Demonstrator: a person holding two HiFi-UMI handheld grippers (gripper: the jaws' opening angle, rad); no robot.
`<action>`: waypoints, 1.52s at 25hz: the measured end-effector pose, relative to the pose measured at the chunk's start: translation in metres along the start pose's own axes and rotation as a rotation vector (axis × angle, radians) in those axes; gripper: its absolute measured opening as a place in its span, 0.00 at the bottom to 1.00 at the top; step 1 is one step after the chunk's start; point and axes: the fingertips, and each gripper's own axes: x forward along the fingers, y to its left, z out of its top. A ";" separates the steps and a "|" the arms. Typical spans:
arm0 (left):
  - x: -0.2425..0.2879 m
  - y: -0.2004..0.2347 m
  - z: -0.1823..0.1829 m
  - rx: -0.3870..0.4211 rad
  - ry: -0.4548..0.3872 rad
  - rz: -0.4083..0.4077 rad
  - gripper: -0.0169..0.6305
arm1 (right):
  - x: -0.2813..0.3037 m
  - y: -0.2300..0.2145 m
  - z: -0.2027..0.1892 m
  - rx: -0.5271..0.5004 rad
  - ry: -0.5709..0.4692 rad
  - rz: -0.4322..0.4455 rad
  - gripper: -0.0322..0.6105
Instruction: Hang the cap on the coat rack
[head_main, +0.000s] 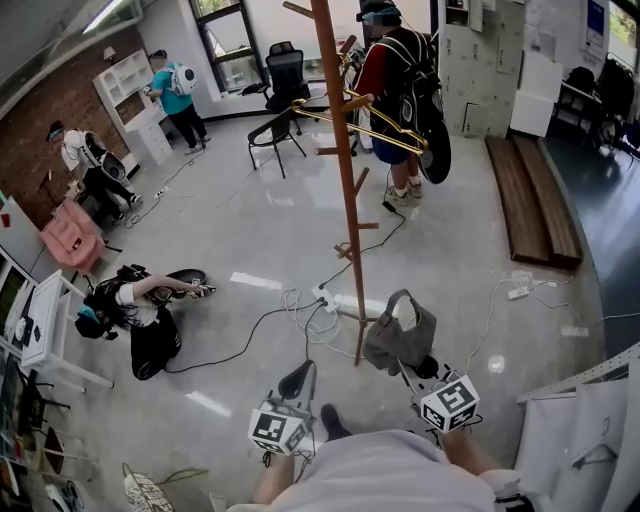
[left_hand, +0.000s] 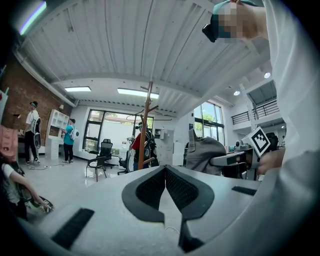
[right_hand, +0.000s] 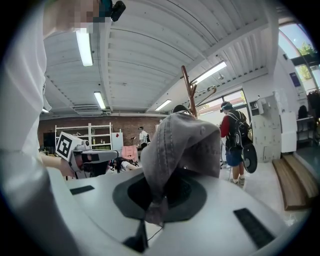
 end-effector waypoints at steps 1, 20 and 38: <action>0.004 0.009 0.000 0.000 0.003 -0.006 0.04 | 0.009 -0.002 0.001 -0.001 0.001 -0.007 0.08; 0.075 0.173 0.011 0.015 0.003 -0.188 0.04 | 0.155 -0.004 0.033 -0.001 -0.025 -0.198 0.08; 0.089 0.204 0.011 -0.015 0.002 -0.167 0.04 | 0.194 -0.014 0.038 -0.020 -0.007 -0.192 0.08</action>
